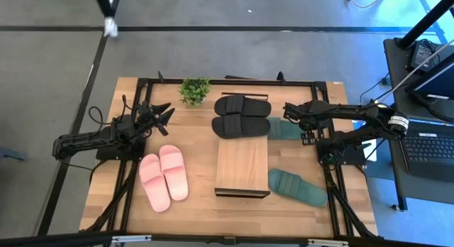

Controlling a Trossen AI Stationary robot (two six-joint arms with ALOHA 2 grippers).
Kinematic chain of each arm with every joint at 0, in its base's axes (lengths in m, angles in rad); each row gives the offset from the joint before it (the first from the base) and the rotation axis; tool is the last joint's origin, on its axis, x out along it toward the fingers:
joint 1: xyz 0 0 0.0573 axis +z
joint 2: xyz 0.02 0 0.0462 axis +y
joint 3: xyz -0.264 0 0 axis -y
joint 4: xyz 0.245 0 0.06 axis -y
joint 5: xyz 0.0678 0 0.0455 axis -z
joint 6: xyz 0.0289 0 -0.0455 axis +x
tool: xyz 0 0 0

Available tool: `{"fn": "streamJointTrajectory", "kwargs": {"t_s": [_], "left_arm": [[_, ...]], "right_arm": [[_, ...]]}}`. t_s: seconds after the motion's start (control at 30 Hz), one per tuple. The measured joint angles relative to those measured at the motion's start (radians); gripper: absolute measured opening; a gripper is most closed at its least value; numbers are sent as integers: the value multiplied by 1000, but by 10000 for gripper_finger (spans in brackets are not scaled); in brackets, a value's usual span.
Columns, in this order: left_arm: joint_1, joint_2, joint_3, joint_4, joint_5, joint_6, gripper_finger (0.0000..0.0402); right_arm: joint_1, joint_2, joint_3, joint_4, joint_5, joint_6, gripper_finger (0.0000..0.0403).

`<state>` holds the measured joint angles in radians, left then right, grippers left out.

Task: Pick and place slides into the shelf
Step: Put the right green slide under the shelf

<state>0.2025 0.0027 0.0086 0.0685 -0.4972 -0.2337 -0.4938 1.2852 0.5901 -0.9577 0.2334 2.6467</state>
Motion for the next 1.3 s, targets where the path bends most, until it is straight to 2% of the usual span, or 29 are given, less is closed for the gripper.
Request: {"fn": "streamJointTrajectory", "kwargs": {"t_s": [0.27,0.4,0.57,0.73,0.97,1.17,1.3], "left_arm": [[0,0,0,0,0,-1,162],[0,0,0,0,0,-2,162],[0,0,0,0,0,-2,162],[0,0,0,0,0,-3,162],[0,0,0,0,0,-3,162],[0,0,0,0,0,-3,162],[0,0,0,0,0,-3,162]], "right_arm": [[-1,3,57,-67,7,1,268],[-1,3,59,-129,9,0,268],[-2,3,38,-125,9,2,268],[-13,2,-5,-60,10,2,268],[-34,1,-76,127,-7,-18,268],[-34,2,-68,143,-19,-38,268],[-34,2,-52,213,-35,-55,268]]}}
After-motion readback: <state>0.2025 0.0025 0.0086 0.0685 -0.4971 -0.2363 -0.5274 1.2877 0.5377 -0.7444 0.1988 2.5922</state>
